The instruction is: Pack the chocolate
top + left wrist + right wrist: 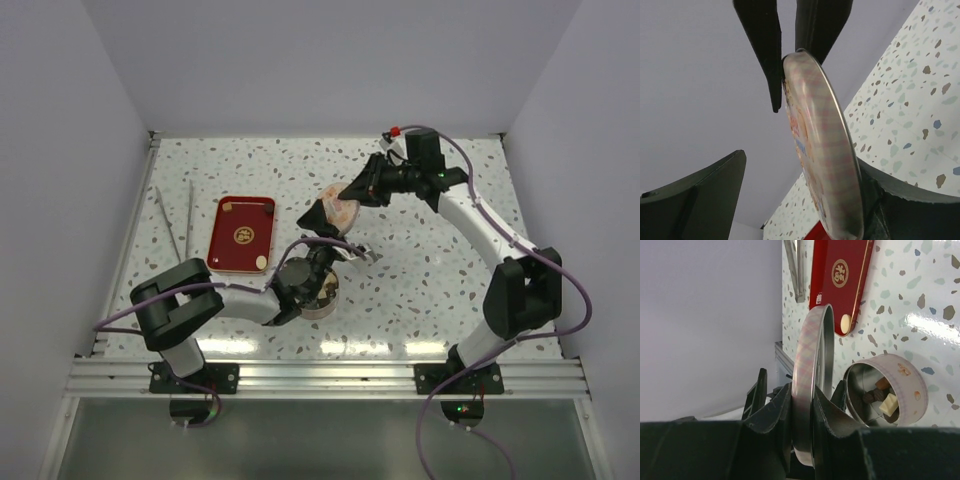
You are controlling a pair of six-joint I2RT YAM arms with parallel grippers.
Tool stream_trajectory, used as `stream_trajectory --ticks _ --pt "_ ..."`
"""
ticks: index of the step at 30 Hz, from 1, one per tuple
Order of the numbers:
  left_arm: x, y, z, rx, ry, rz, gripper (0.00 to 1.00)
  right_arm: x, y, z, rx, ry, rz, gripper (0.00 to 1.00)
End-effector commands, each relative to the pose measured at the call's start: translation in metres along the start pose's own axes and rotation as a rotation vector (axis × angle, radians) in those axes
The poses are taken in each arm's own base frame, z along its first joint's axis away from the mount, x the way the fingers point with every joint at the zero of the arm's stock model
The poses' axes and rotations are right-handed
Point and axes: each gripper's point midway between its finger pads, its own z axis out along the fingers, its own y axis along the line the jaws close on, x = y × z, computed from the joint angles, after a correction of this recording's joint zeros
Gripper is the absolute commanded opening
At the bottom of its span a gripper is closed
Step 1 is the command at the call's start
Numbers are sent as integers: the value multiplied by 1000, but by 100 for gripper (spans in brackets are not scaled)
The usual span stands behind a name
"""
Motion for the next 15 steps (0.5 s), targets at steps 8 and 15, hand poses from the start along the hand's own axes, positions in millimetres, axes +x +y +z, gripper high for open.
stream_trajectory --ticks 8,15 --pt "-16 75 -6 -156 -121 -407 96 -23 48 -31 -138 -130 -108 0" --pt "-6 64 -21 -74 -104 -503 100 -40 69 -42 -202 -184 -159 0"
